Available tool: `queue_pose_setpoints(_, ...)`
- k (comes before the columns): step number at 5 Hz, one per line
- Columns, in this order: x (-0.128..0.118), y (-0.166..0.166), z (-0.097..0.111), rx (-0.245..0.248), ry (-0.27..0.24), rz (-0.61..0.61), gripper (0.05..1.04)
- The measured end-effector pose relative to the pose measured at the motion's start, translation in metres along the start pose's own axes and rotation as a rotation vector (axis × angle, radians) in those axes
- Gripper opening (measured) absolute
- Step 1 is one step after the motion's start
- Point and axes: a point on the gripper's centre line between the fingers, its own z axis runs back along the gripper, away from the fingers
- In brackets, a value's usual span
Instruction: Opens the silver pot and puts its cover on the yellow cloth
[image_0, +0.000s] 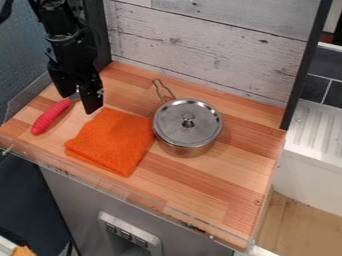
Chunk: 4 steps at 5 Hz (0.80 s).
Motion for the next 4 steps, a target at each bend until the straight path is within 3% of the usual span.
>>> queue_pose_setpoints(2, 0.001, -0.018, -0.013, -0.043, 0.017, -0.015, 1.001)
queue_pose_setpoints(3, 0.009, -0.031, -0.014, -0.035, 0.023, -0.050, 1.001)
queue_pose_setpoints(4, 0.043, -0.067, -0.012, -0.040, -0.001, -0.125, 1.001)
